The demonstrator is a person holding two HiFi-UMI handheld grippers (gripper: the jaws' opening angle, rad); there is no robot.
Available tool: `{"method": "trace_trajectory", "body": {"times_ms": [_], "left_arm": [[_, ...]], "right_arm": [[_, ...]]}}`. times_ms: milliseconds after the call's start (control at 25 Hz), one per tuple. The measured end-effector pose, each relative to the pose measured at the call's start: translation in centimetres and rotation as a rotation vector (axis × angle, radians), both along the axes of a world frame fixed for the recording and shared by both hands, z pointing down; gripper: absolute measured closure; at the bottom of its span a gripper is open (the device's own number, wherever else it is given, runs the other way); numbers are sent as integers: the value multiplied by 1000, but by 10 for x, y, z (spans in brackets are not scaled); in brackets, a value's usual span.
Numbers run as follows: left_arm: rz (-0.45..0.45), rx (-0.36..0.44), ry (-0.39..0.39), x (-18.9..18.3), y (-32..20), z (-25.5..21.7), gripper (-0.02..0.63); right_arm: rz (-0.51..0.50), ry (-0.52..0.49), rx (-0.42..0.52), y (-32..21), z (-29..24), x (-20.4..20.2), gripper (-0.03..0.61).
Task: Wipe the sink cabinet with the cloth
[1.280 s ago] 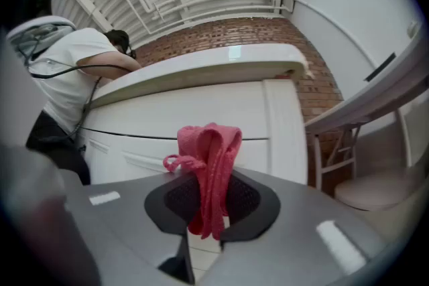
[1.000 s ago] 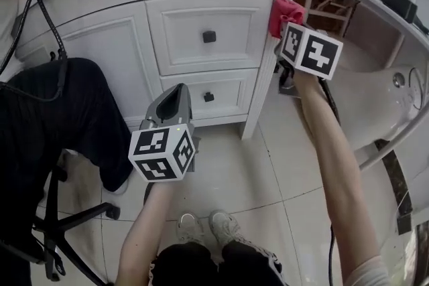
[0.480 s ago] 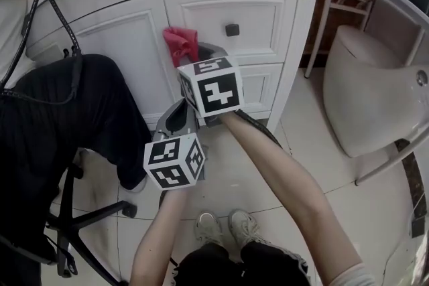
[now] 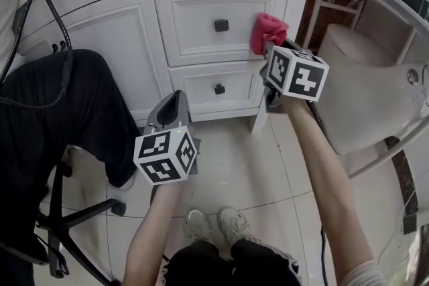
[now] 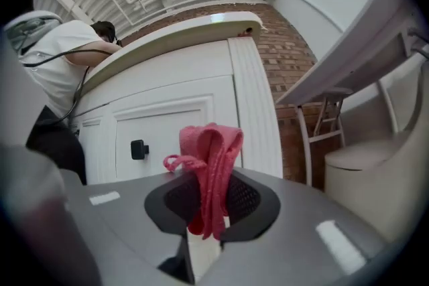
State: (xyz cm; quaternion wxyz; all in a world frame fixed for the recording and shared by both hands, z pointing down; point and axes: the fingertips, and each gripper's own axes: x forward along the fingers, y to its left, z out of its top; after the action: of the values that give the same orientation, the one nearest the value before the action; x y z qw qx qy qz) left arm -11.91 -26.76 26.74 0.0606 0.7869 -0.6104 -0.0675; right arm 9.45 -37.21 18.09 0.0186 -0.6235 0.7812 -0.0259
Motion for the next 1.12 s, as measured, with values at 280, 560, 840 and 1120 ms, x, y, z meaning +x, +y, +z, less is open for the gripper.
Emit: {"method": "trace_trajectory", "body": {"times_ms": [280, 560, 840, 1120], "left_arm": [[28, -13, -15, 15, 5, 10, 598], [-3, -69, -14, -2, 8, 46, 598], [-6, -102, -8, -7, 5, 77, 598], [37, -112, 4, 16, -1, 85, 600]], "right_arm": [[118, -19, -9, 10, 9, 49, 518], [-282, -12, -1, 47, 43, -140, 517], [-387, 36, -43, 22, 87, -221, 517], [-121, -28, -22, 5, 85, -79, 517]]}}
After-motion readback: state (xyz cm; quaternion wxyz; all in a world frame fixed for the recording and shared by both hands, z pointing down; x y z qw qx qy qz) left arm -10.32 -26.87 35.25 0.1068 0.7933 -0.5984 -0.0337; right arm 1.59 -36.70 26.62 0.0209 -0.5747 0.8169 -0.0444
